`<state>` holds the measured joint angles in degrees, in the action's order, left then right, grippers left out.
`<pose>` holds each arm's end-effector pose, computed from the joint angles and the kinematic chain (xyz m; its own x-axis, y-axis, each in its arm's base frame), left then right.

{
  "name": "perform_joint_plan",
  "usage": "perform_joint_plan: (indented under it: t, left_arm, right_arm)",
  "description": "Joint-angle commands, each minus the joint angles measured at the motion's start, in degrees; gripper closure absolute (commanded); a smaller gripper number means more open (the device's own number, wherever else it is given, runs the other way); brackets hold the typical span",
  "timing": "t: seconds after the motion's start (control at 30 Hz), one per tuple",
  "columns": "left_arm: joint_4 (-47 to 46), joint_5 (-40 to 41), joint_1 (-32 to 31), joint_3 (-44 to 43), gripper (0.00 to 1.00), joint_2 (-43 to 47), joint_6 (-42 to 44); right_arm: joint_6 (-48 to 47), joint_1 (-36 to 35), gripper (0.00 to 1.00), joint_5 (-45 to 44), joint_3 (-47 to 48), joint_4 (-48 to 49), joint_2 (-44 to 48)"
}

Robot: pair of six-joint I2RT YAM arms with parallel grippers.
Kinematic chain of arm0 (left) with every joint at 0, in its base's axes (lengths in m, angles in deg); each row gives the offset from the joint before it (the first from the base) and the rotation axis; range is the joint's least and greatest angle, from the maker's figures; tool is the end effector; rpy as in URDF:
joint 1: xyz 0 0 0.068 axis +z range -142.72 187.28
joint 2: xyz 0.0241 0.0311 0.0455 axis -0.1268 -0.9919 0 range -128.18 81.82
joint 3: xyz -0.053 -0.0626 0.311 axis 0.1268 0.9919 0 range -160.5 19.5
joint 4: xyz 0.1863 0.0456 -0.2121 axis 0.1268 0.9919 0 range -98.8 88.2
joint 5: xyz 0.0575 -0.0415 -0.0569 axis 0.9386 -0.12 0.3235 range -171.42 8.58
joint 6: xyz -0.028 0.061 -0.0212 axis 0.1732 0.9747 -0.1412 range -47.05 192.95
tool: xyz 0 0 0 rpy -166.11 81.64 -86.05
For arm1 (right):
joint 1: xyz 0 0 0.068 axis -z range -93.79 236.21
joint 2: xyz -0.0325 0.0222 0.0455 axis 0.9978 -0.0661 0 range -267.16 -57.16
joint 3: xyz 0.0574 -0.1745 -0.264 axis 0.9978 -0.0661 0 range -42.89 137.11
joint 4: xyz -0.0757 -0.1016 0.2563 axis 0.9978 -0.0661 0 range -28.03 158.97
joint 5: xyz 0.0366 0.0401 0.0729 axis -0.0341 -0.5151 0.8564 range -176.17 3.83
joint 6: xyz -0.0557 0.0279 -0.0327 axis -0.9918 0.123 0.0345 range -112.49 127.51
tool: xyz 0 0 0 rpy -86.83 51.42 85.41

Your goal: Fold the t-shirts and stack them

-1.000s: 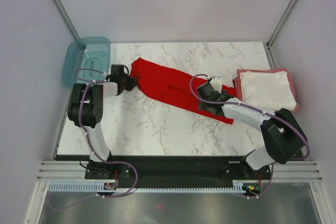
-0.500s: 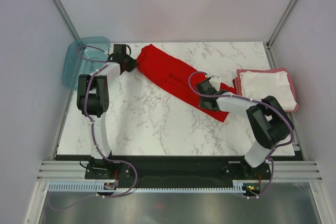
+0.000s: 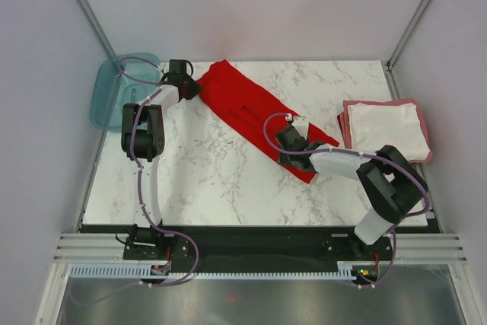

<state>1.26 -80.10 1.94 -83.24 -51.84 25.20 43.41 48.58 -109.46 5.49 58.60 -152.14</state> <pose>0.5971 -0.0544 0.1667 -0.4952 -0.6969 -0.5188 -0.4323 0.7156 -0.5486 0.2880 0.1934 0.1646 -0.7666 0.0890 -0.6359 0.0733 0.9960 0.0511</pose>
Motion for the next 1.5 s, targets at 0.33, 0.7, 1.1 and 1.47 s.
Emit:
perform_joint_plan:
  t: [0.33, 0.7, 1.1, 1.47]
  left_arm:
    - [-3.4, -6.7, 1.8, -10.4, 0.85, -8.4, 4.5]
    - [-6.3, -11.9, 2.0, -16.2, 0.79, -13.0, 4.8]
    - [-6.5, -15.9, 3.2, -17.1, 0.37, -14.5, 2.9]
    - [-3.7, -13.2, 3.4, -6.0, 0.13, -3.2, 4.8]
  right_arm:
    - [17.4, -29.4, 0.39, 17.5, 9.2, -4.1, -9.4]
    - [10.0, -29.1, 0.2, 10.1, 19.3, -15.6, -2.2]
    - [2.2, -13.4, 0.34, 11.3, 4.4, -16.1, 8.7]
    - [3.0, -12.5, 0.57, 17.7, -4.3, -8.3, 4.2]
